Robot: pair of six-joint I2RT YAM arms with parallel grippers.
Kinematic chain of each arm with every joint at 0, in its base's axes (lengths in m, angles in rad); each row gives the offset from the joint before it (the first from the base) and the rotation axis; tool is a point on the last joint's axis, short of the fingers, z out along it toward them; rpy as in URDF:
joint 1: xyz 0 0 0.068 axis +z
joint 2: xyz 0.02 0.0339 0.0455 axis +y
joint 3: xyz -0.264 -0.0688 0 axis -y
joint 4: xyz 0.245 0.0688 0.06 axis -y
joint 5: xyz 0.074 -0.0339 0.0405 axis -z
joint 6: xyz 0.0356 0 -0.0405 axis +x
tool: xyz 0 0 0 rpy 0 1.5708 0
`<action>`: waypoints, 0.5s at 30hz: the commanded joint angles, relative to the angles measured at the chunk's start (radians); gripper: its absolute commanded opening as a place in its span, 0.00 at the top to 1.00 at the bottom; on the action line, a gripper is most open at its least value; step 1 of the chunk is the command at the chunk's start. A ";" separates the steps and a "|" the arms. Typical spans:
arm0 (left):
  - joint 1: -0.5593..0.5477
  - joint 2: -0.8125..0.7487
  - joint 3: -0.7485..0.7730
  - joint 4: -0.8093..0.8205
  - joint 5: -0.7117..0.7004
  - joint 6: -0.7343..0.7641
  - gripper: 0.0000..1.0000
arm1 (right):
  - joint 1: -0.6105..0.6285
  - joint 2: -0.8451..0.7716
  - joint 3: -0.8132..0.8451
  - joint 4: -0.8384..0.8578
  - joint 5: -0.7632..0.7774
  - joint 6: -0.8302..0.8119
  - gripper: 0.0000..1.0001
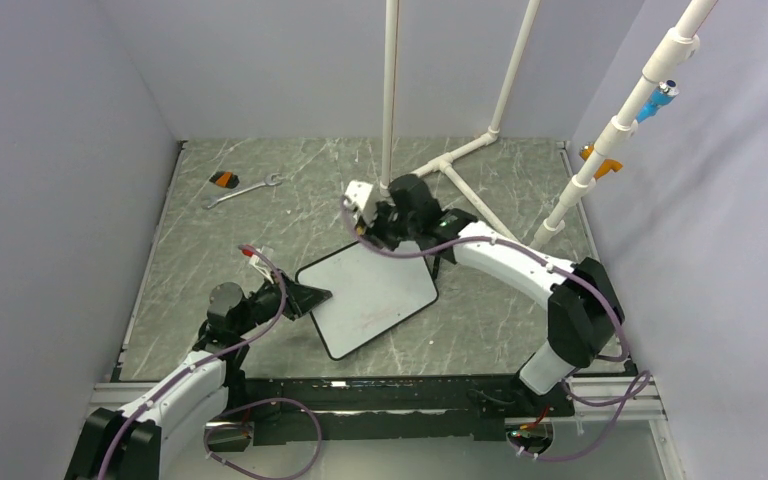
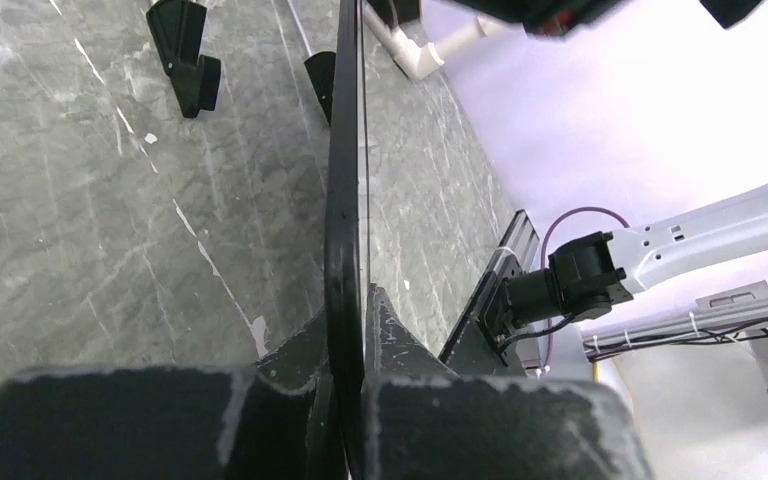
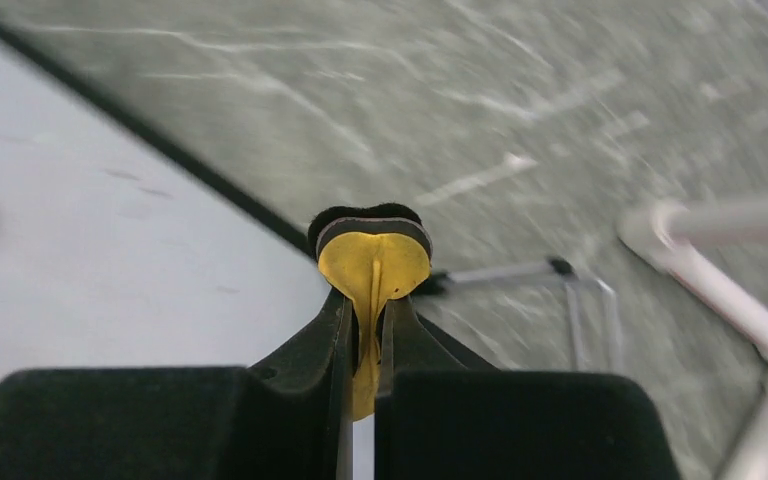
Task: Erase the whiteboard
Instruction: Erase the whiteboard at the center of the board.
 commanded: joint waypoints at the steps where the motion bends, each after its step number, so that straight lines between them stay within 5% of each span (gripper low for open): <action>1: -0.016 -0.030 0.035 0.112 0.127 0.027 1.00 | -0.101 -0.025 -0.054 0.084 0.130 0.038 1.00; 9: -0.015 -0.060 0.030 0.093 0.105 0.026 1.00 | 0.011 -0.170 -0.286 0.041 -0.149 -0.114 1.00; 15: -0.015 -0.080 0.027 0.097 0.090 0.012 1.00 | 0.188 -0.169 -0.412 0.040 -0.069 -0.257 1.00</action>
